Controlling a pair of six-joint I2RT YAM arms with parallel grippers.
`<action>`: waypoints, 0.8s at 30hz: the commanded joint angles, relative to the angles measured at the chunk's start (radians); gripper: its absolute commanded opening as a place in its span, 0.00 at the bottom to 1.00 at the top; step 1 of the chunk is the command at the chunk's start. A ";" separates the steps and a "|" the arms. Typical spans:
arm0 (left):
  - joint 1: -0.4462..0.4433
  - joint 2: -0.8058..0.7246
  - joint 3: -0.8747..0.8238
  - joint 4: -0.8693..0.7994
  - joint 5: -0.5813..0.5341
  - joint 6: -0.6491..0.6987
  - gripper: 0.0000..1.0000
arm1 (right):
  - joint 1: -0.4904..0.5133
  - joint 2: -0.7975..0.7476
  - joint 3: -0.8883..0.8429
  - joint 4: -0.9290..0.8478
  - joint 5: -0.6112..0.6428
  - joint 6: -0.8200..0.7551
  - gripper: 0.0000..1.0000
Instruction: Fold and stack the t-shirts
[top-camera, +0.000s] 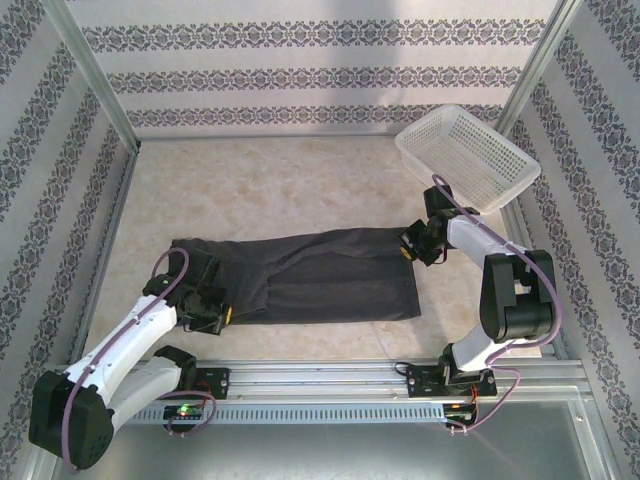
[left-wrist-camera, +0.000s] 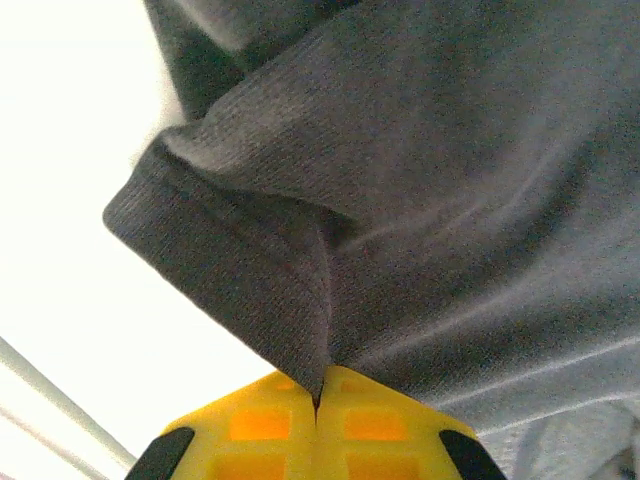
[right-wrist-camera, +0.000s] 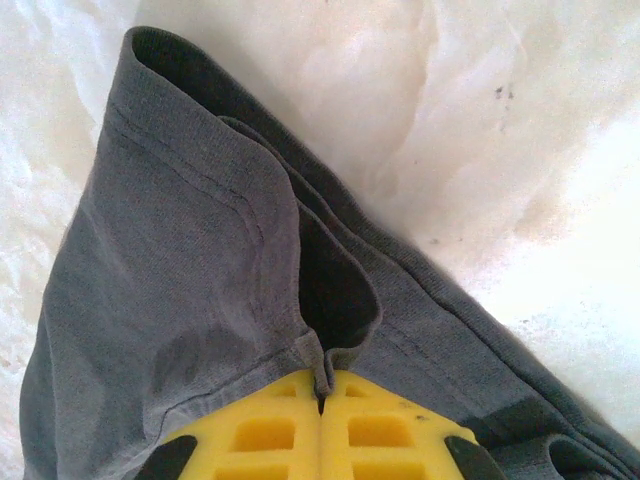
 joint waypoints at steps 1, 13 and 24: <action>-0.022 0.029 -0.047 0.039 0.069 0.062 0.03 | -0.007 0.017 0.029 -0.004 -0.004 -0.018 0.00; -0.035 0.093 0.189 -0.315 -0.260 0.432 0.48 | -0.006 0.029 0.034 0.001 -0.008 -0.016 0.00; -0.018 -0.010 0.038 -0.236 -0.306 0.517 0.36 | -0.004 0.031 0.048 -0.006 -0.009 -0.020 0.00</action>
